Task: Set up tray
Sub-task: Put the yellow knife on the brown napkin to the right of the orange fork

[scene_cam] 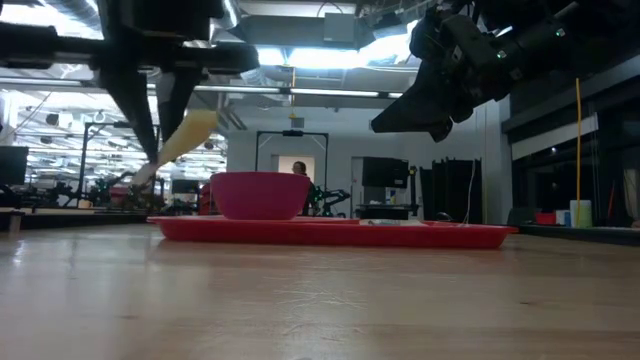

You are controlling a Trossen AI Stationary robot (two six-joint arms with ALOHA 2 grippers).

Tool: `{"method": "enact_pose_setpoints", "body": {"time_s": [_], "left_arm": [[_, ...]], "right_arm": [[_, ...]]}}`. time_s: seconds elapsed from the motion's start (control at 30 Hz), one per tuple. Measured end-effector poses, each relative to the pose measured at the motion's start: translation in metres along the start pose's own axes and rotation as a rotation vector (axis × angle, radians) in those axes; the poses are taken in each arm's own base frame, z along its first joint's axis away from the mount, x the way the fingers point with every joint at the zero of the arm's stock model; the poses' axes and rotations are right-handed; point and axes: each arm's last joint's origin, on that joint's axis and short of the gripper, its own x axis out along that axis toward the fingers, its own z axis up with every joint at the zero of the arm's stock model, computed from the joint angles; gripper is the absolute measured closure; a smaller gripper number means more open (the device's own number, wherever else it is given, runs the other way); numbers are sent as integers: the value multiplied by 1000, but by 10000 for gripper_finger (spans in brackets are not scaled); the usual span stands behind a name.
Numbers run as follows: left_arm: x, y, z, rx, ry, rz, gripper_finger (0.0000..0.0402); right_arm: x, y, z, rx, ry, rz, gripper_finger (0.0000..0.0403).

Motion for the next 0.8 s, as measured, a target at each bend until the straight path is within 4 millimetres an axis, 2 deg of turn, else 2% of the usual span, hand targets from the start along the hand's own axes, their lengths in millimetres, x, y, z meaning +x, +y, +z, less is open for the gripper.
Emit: {"method": "enact_pose_setpoints", "body": {"time_s": [0.33,0.67,0.8], "left_arm": [[-2,8,-9,174,194,266,371],[-4,13,-12,373,336,433,371],[-2,21,-15,397,360,428,371]], "right_arm": [[0,1,3,64,-26,7,379],[-1,3,12,84,-118,31,379],[-2,4,19,102,-197,52,379]]}}
